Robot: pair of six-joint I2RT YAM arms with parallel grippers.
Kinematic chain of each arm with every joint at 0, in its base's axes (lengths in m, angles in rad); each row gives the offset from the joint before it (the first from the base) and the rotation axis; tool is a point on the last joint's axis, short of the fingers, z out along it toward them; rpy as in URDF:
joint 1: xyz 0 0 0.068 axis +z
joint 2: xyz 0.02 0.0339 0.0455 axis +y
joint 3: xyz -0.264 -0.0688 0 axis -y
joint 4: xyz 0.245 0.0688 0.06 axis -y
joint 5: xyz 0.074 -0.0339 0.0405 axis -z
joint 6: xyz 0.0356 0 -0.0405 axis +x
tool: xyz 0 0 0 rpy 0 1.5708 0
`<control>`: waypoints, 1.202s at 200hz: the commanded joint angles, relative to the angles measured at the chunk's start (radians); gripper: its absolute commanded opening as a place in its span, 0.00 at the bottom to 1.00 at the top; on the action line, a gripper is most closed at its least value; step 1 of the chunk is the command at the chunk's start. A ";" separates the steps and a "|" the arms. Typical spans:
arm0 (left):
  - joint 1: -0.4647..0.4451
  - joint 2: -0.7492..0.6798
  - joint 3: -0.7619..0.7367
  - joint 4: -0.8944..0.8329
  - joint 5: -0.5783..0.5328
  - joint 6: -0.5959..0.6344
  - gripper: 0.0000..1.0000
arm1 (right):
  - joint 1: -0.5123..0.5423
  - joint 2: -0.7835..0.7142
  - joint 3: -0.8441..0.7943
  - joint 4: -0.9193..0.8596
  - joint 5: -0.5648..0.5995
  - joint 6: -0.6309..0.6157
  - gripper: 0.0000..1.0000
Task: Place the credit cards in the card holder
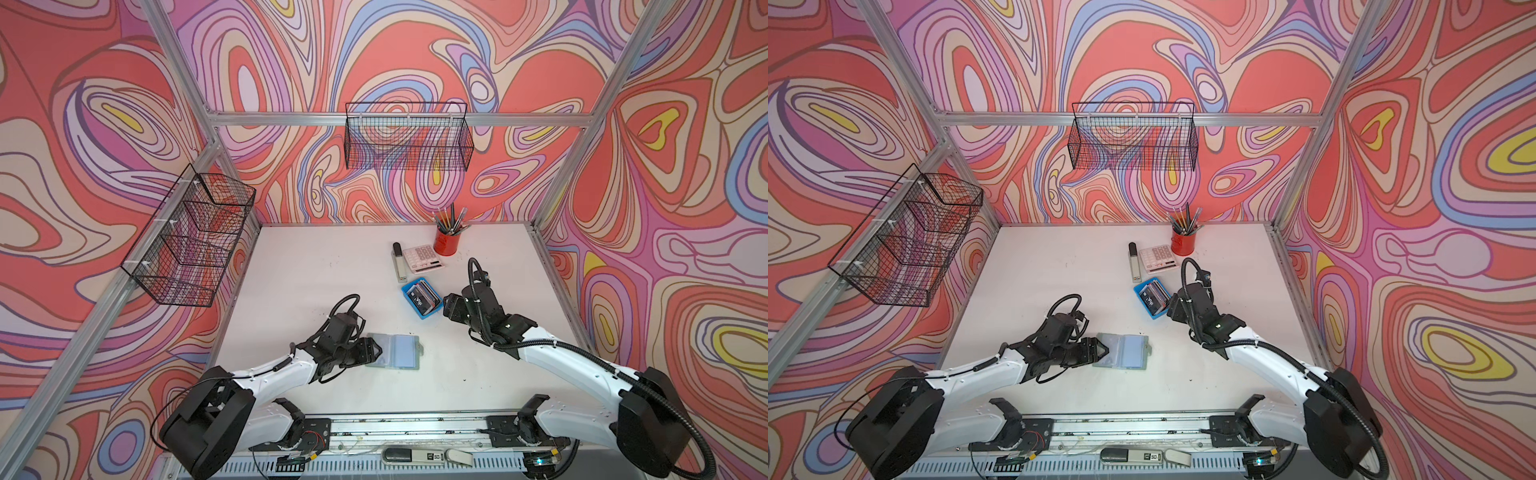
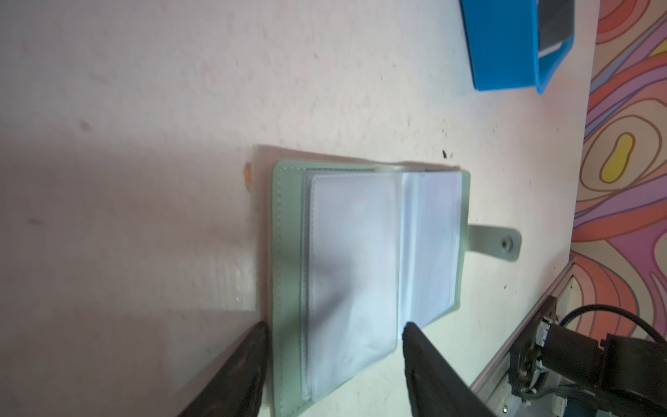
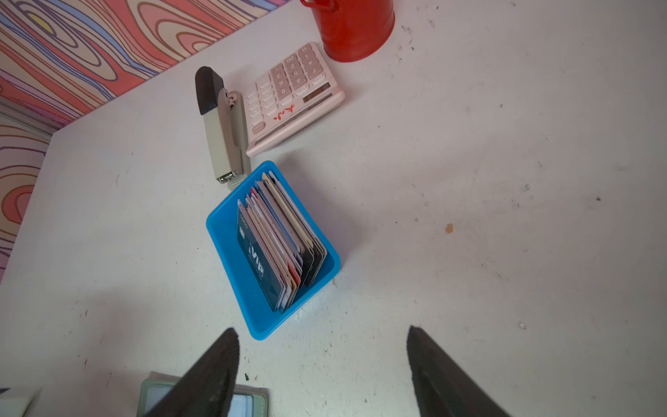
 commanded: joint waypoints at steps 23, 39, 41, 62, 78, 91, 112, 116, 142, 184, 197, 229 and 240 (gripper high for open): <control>-0.007 -0.159 0.025 -0.259 -0.192 0.020 0.64 | -0.035 0.080 0.082 -0.021 -0.058 -0.074 0.79; -0.007 -0.216 0.071 -0.366 -0.253 0.056 0.64 | -0.034 0.105 0.104 0.002 -0.053 -0.130 0.83; -0.007 -0.225 0.077 -0.377 -0.260 0.060 0.64 | -0.035 0.108 0.104 0.008 -0.057 -0.143 0.83; -0.007 -0.286 0.134 -0.500 -0.389 0.102 0.64 | -0.037 0.135 0.132 0.020 -0.076 -0.218 0.87; -0.007 -0.323 0.174 -0.580 -0.538 0.124 0.64 | -0.041 0.180 0.181 -0.030 -0.111 -0.272 0.89; -0.007 -0.350 0.162 -0.618 -0.662 0.095 0.66 | -0.041 0.228 0.229 -0.079 -0.113 -0.293 0.91; -0.007 -0.401 0.087 -0.538 -0.605 0.133 0.66 | -0.041 0.301 0.282 -0.111 -0.143 -0.323 0.91; -0.007 -0.411 0.073 -0.521 -0.595 0.142 0.66 | -0.040 0.313 0.290 -0.112 -0.157 -0.330 0.91; -0.007 -0.501 0.053 -0.556 -0.616 0.123 0.67 | -0.041 0.386 0.335 -0.132 -0.198 -0.360 0.91; -0.007 -0.654 0.122 -0.780 -0.740 0.057 0.67 | -0.040 0.491 0.403 -0.169 -0.150 -0.382 0.92; -0.007 -0.685 0.105 -0.787 -0.773 0.030 0.70 | -0.041 0.520 0.426 -0.176 -0.149 -0.391 0.92; -0.007 -0.683 0.083 -0.747 -0.738 0.059 0.70 | -0.040 0.608 0.473 -0.199 -0.124 -0.402 0.92; -0.008 -0.667 0.083 -0.743 -0.728 0.058 0.69 | -0.040 0.623 0.486 -0.210 -0.105 -0.400 0.90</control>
